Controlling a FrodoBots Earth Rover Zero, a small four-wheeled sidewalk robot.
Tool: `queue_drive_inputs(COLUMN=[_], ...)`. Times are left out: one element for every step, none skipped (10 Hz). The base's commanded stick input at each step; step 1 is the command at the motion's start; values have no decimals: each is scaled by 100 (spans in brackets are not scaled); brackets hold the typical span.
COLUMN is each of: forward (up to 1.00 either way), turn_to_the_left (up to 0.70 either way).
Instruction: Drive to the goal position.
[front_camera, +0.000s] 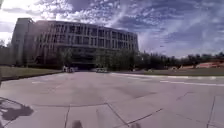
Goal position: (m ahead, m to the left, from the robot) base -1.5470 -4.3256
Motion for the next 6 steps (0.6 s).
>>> queue_drive_inputs(forward=[0, 0, 0, 0, 0, 0], turn_to_the_left=[-63, -63, -63, -63, -63, -63])
